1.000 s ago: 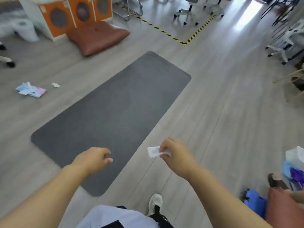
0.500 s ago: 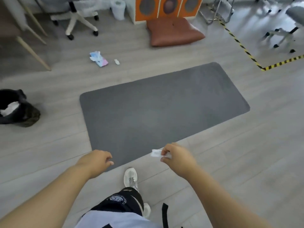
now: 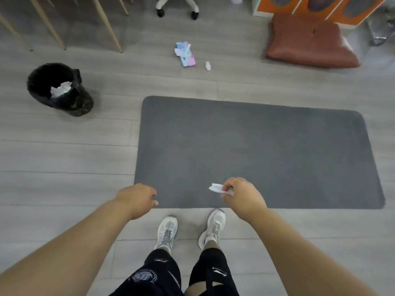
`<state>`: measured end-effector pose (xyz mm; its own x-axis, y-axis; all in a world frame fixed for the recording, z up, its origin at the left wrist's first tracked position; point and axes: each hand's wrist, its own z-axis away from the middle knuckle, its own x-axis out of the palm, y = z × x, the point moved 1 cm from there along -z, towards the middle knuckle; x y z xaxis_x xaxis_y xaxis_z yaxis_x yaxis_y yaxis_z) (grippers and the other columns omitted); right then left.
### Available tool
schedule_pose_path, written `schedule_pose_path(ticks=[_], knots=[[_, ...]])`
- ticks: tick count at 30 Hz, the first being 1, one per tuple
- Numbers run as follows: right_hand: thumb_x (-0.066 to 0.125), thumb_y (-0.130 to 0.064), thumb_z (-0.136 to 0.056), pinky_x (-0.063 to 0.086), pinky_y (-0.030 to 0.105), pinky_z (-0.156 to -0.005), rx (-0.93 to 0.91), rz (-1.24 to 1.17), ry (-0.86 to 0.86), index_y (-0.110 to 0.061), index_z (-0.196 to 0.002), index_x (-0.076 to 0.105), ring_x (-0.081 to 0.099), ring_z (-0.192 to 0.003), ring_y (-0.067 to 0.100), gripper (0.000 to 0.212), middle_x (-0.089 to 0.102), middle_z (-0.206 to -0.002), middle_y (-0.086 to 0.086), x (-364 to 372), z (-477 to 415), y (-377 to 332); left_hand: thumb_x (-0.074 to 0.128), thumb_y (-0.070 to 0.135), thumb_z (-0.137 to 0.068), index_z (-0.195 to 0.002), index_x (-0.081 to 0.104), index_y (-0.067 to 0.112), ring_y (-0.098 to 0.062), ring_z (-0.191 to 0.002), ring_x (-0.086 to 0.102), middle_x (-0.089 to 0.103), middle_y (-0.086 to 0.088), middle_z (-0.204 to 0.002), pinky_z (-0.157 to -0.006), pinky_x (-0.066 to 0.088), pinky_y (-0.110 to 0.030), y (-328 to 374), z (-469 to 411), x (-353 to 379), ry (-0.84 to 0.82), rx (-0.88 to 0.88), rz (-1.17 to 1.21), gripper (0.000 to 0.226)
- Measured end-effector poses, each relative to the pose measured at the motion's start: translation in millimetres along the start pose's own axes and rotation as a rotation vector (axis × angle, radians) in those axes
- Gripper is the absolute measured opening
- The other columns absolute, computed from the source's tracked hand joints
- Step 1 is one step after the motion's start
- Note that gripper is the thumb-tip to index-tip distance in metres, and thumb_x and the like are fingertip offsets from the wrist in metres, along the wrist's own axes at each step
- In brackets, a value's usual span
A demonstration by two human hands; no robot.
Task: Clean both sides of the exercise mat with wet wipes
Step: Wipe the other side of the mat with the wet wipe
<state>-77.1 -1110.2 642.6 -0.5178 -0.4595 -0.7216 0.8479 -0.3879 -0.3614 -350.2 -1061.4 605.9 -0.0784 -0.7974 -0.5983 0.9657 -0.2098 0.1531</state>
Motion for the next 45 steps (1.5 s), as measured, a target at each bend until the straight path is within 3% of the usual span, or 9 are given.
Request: schedule_pose_path(ticks=[5, 12, 22, 27, 31, 35, 38, 40, 45], knots=[[0.053, -0.027, -0.09, 0.046, 0.029, -0.075, -0.075, 0.134, -0.143, -0.022, -0.1, 0.057, 0.051, -0.086, 0.016, 0.012, 0.052, -0.104, -0.004, 8, -57, 28, 0.043, 0.041, -0.095, -0.113, 0.058, 0.025, -0.02, -0.104, 0.056, 0.06, 0.001, -0.116, -0.085, 0.046, -0.031, 23, -34, 29, 0.003, -0.054, 0.131, 0.028], [0.047, -0.024, -0.091, 0.045, 0.029, -0.072, -0.063, 0.301, -0.242, -0.023, -0.1, 0.059, 0.054, -0.09, 0.02, 0.014, 0.055, -0.106, 0.0, 63, -137, 67, 0.042, 0.039, -0.095, -0.119, 0.055, 0.026, -0.018, -0.11, 0.054, 0.058, 0.003, -0.122, -0.088, 0.045, -0.032, 35, -108, 96, -0.052, -0.048, 0.255, 0.03], [0.05, -0.025, -0.093, 0.049, 0.033, -0.077, -0.069, 0.202, -0.222, -0.022, -0.11, 0.056, 0.055, -0.093, 0.021, 0.018, 0.053, -0.113, 0.001, 252, -267, 77, 0.044, 0.043, -0.095, -0.114, 0.057, 0.024, -0.023, -0.11, 0.055, 0.059, -0.001, -0.12, -0.09, 0.045, -0.033, -70, -278, 195, -0.074, -0.105, 0.182, 0.029], [0.051, -0.027, -0.094, 0.048, 0.033, -0.081, -0.125, 0.206, -0.19, -0.022, -0.122, 0.049, 0.054, -0.102, 0.022, 0.029, 0.053, -0.119, 0.001, 340, -340, 97, 0.045, 0.043, -0.095, -0.126, 0.054, 0.023, -0.025, -0.117, 0.053, 0.055, -0.004, -0.129, -0.096, 0.045, -0.036, -118, -368, 242, -0.151, -0.102, 0.073, 0.038], [0.05, -0.028, -0.094, 0.042, 0.029, -0.087, -0.125, 0.194, -0.122, -0.023, -0.132, 0.046, 0.051, -0.113, 0.019, 0.038, 0.051, -0.128, -0.002, 388, -405, 112, 0.048, 0.045, -0.093, -0.127, 0.053, 0.024, -0.025, -0.119, 0.052, 0.054, -0.004, -0.13, -0.097, 0.044, -0.035, -152, -443, 245, -0.066, -0.053, -0.007, 0.04], [0.051, -0.027, -0.093, 0.041, 0.026, -0.08, -0.176, 0.173, -0.014, -0.024, -0.121, 0.057, 0.053, -0.106, 0.017, 0.028, 0.056, -0.118, -0.003, 426, -465, 110, 0.057, 0.042, -0.09, -0.146, 0.028, 0.018, -0.026, -0.135, 0.033, 0.029, -0.005, -0.15, -0.107, 0.034, -0.033, -191, -505, 243, 0.131, -0.064, -0.051, 0.067], [0.053, -0.025, -0.092, 0.039, 0.023, -0.078, -0.229, 0.137, 0.084, -0.023, -0.115, 0.061, 0.053, -0.103, 0.016, 0.024, 0.058, -0.112, -0.004, 446, -505, 96, 0.065, 0.046, -0.083, -0.151, -0.001, 0.014, -0.026, -0.146, -0.001, -0.008, -0.005, -0.158, -0.118, 0.015, -0.035, -220, -540, 260, 0.136, -0.146, -0.01, 0.1], [0.056, -0.024, -0.091, 0.036, 0.021, -0.078, -0.288, 0.134, 0.164, -0.019, -0.111, 0.064, 0.052, -0.102, 0.017, 0.022, 0.06, -0.108, -0.002, 453, -531, 80, 0.067, 0.048, -0.081, -0.15, -0.011, 0.013, -0.024, -0.145, -0.013, -0.023, -0.003, -0.155, -0.118, 0.01, -0.034, -232, -554, 271, 0.114, -0.158, 0.032, 0.109], [0.06, -0.019, -0.088, 0.041, 0.035, -0.084, -0.46, 0.151, 0.325, -0.007, -0.094, 0.065, 0.049, -0.097, 0.027, 0.014, 0.06, -0.099, 0.008, 449, -597, 17, 0.068, 0.048, -0.079, -0.149, -0.013, 0.019, -0.02, -0.144, -0.016, -0.028, 0.004, -0.153, -0.116, 0.01, -0.031, -244, -568, 280, 0.141, -0.115, 0.104, 0.111]])
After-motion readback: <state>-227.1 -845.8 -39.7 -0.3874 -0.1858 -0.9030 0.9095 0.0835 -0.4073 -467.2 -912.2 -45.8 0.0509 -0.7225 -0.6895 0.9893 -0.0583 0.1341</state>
